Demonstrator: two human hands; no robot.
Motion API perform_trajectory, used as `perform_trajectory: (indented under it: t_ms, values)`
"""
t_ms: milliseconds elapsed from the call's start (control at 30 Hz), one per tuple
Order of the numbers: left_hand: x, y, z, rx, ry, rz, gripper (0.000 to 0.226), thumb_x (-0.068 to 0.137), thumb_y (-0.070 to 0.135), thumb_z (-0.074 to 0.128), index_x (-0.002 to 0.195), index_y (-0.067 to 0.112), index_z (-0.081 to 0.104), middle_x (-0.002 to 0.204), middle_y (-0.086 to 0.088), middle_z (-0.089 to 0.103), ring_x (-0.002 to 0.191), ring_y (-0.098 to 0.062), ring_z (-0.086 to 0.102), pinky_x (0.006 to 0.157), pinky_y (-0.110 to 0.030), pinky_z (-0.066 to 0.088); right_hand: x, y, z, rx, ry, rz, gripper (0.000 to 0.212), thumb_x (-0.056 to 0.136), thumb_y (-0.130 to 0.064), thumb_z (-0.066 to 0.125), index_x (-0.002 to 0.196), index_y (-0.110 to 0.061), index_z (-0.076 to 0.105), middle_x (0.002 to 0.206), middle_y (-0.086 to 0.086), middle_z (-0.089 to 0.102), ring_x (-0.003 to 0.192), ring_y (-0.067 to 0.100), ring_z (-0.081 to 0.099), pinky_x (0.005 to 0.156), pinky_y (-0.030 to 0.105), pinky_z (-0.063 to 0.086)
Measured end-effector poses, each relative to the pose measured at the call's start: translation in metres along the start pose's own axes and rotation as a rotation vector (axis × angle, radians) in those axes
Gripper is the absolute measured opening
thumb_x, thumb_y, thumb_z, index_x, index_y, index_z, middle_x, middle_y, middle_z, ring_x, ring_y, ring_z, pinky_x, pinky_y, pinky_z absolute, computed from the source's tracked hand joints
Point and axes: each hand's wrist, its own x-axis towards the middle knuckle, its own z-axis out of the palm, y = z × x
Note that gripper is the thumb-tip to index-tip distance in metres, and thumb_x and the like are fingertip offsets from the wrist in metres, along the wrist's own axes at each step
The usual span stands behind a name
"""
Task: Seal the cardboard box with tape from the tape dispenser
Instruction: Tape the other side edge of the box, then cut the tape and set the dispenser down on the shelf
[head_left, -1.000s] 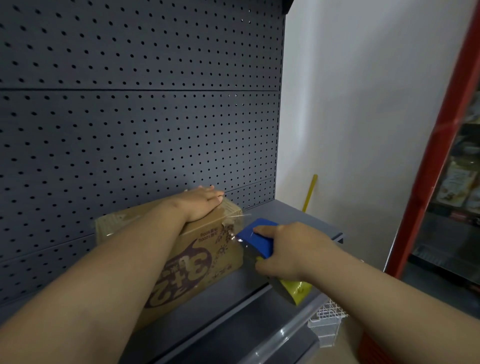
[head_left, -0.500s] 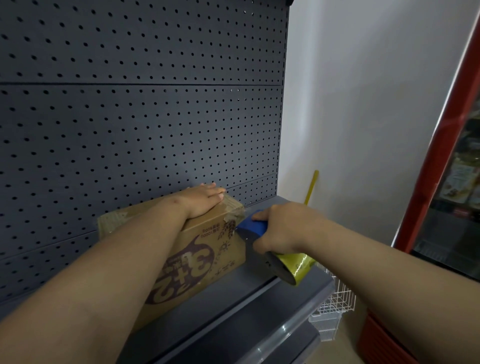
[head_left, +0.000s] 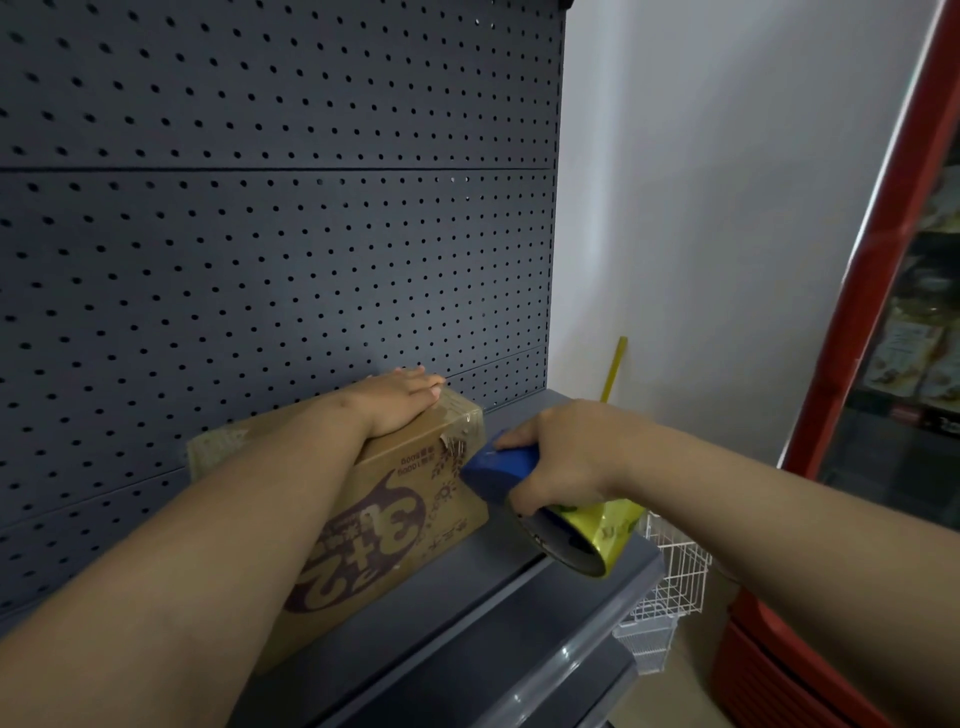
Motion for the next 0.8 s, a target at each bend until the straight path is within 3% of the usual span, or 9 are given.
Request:
perform_trajectory:
  t_ms: [167,300,400,500,633,800]
  values:
    - [0.002,-0.004,-0.002,0.002,-0.011,0.004,0.051,0.098,0.045,0.016,0.148,0.033,0.019,0.161,0.004,0.005,0.148,-0.018,0.001,0.120,-0.043,0.003,-0.011,-0.005,-0.001,-0.112,0.067,-0.049,0.052,0.072,-0.045,0.062,0.123,-0.040,0.053,0.094,0.000,0.061,0.085,0.021,0.054,0.074,0.031,0.048]
    - [-0.001,0.000,-0.001,0.011,-0.005,0.018,0.050,0.099,0.043,0.016,0.148,0.033,0.019,0.161,0.004,0.006,0.148,-0.018,0.001,0.120,-0.044,0.002,-0.004,0.010,-0.004,-0.156,0.158,0.090,0.049,0.073,-0.044,0.059,0.121,-0.036,0.055,0.100,0.003,0.065,0.090,0.025,0.058,0.071,0.031,0.047]
    - [-0.003,0.001,-0.001,-0.001,-0.007,0.022,0.051,0.098,0.044,0.016,0.148,0.034,0.020,0.161,0.004,0.006,0.148,-0.018,0.001,0.119,-0.043,0.002,-0.001,0.004,0.010,-0.213,0.062,0.045,0.045,0.068,-0.043,0.061,0.113,-0.035,0.060,0.080,-0.002,0.061,0.081,0.024,0.056,0.068,0.030,0.047]
    - [-0.002,-0.004,-0.003,-0.021,-0.025,0.015,0.051,0.098,0.045,0.015,0.148,0.034,0.019,0.161,0.005,0.006,0.148,-0.017,0.001,0.119,-0.041,0.003,-0.013,0.008,0.039,-0.148,-0.053,0.032,0.054,0.067,-0.047,0.062,0.121,-0.043,0.054,0.092,0.000,0.063,0.091,0.026,0.060,0.077,0.034,0.052]
    - [0.001,-0.003,-0.002,0.002,-0.019,0.036,0.053,0.098,0.046,0.015,0.149,0.033,0.015,0.161,0.004,0.003,0.148,-0.019,0.001,0.120,-0.041,0.004,0.001,0.065,0.018,-0.076,0.270,0.257,0.063,0.077,-0.051,0.056,0.136,-0.046,0.037,0.117,0.009,0.058,0.102,0.030,0.058,0.082,0.036,0.049]
    - [0.002,-0.002,-0.005,0.091,0.031,0.041,0.055,0.096,0.051,0.013,0.149,0.036,0.010,0.161,0.004,0.001,0.148,-0.018,0.003,0.120,-0.041,0.006,0.029,0.090,0.028,-0.041,0.275,0.350,0.074,0.078,-0.067,0.048,0.143,-0.046,0.017,0.125,0.017,0.041,0.098,0.031,0.056,0.085,0.039,0.049]
